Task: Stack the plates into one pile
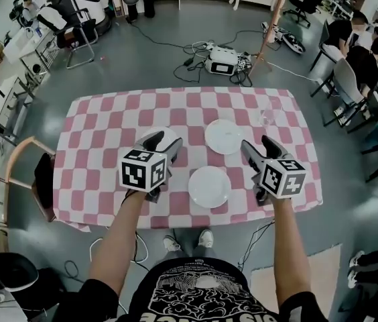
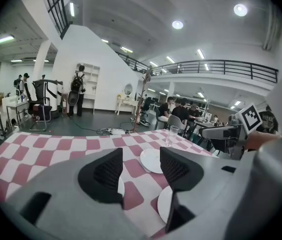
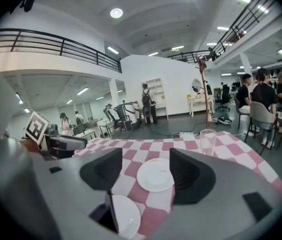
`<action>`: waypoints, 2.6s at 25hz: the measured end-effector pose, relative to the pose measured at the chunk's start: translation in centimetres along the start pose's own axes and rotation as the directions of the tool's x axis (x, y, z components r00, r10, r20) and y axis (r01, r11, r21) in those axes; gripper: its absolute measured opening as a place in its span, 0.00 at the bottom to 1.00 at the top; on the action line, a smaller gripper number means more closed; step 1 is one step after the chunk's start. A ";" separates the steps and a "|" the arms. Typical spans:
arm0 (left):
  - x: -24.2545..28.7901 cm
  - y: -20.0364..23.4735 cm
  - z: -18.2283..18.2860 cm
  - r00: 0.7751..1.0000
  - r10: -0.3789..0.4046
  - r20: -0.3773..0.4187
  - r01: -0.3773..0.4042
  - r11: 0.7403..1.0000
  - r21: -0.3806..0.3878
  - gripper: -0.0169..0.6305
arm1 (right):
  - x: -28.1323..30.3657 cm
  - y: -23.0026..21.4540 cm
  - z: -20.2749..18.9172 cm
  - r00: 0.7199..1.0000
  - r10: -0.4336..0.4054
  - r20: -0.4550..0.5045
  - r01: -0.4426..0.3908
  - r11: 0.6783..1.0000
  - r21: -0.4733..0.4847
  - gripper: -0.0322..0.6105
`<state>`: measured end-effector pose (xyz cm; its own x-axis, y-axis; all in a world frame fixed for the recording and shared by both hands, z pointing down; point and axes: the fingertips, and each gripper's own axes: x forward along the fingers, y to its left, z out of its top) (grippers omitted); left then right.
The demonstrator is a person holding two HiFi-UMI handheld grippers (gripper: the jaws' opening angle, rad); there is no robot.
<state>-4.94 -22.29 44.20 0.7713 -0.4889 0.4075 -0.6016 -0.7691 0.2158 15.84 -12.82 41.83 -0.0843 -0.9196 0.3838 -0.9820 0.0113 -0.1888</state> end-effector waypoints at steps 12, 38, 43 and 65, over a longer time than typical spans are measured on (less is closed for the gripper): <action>1.9 -2.3 -6.9 0.963 -0.233 -0.137 0.178 0.928 -0.328 0.41 | 1.4 0.7 -7.2 0.970 0.155 -0.187 -0.120 0.975 0.185 0.56; 2.0 -5.6 -19.0 0.833 -0.461 -0.306 0.141 0.711 -0.689 0.40 | 1.0 2.9 -20.3 0.731 0.470 -0.494 -0.193 0.837 0.511 0.51; 2.1 -5.8 -19.9 0.828 -0.462 -0.318 0.122 0.702 -0.702 0.40 | 1.0 3.1 -21.3 0.695 0.509 -0.507 -0.199 0.814 0.545 0.48; 3.2 -7.3 -20.6 0.845 -0.424 -0.326 0.082 0.705 -0.704 0.29 | 1.9 3.2 -22.3 0.625 0.568 -0.536 -0.207 0.782 0.588 0.27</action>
<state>-2.34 -9.83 62.20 0.8390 0.0466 0.5421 -0.5073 -0.2931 0.8104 8.74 -5.78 62.07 -0.7011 -0.3574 0.6170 -0.6511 -0.0321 -0.7584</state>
